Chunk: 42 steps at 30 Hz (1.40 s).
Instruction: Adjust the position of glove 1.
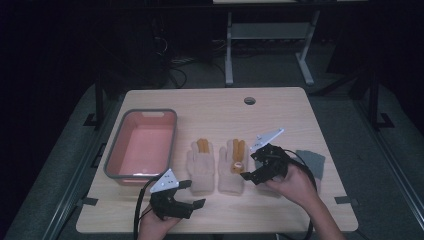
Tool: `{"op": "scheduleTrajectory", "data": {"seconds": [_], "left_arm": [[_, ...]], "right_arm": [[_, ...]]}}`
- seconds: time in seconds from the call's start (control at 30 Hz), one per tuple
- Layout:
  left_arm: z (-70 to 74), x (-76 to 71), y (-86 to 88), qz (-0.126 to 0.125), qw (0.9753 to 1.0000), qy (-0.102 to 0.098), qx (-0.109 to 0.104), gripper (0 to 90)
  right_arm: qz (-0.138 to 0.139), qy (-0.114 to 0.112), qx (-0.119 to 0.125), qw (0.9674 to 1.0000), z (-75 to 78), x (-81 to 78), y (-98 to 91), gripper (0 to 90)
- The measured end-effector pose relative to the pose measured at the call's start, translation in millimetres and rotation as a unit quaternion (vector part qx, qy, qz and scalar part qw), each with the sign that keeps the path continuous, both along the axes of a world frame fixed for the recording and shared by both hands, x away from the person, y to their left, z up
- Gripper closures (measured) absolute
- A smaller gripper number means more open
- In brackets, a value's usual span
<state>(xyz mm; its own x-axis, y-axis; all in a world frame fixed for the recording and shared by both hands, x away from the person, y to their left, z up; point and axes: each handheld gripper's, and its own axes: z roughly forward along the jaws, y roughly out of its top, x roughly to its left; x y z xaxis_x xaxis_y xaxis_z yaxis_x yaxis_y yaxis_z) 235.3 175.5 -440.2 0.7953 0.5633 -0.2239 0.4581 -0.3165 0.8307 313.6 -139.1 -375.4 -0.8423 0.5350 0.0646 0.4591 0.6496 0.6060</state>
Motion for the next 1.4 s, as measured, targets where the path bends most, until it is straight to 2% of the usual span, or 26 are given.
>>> {"op": "scheduleTrajectory", "data": {"seconds": [0.23,0.3,0.43,0.5,0.73,1.07,1.4], "left_arm": [[-0.3,0.5,-1.1,-0.002,1.0,0.0,0.0,18.0],[-0.8,0.6,-1.6,-0.001,1.0,0.001,-0.001,18.0],[-1.0,0.5,-1.4,-0.001,1.0,0.003,-0.002,18.0],[0.0,0.3,-0.7,-0.001,1.0,0.0,-0.003,18.0],[0.2,0.7,0.1,0.002,1.0,-0.001,-0.002,17.9],[0.4,0.6,0.0,0.0,1.0,-0.002,-0.003,17.9],[-0.3,0.4,-0.9,-0.001,1.0,-0.001,-0.002,17.9]], "right_arm": [[0.012,0.0,-0.014,0.9998,-4.2,10.8,12.7,24.9],[0.018,-0.005,-0.026,0.9995,-7.0,16.6,19.4,25.2],[0.019,0.002,-0.03,0.9994,-12.1,23.0,25.7,26.3],[0.023,0.005,-0.044,0.9988,-20.4,30.5,30.7,27.3],[0.015,0.018,-0.055,0.9982,-35.4,41.7,36.8,31.7],[0.018,0.034,-0.069,0.9969,-50.7,47.8,44.9,32.3],[0.015,0.039,-0.074,0.9964,-51.8,49.7,42.8,34.6]]}}
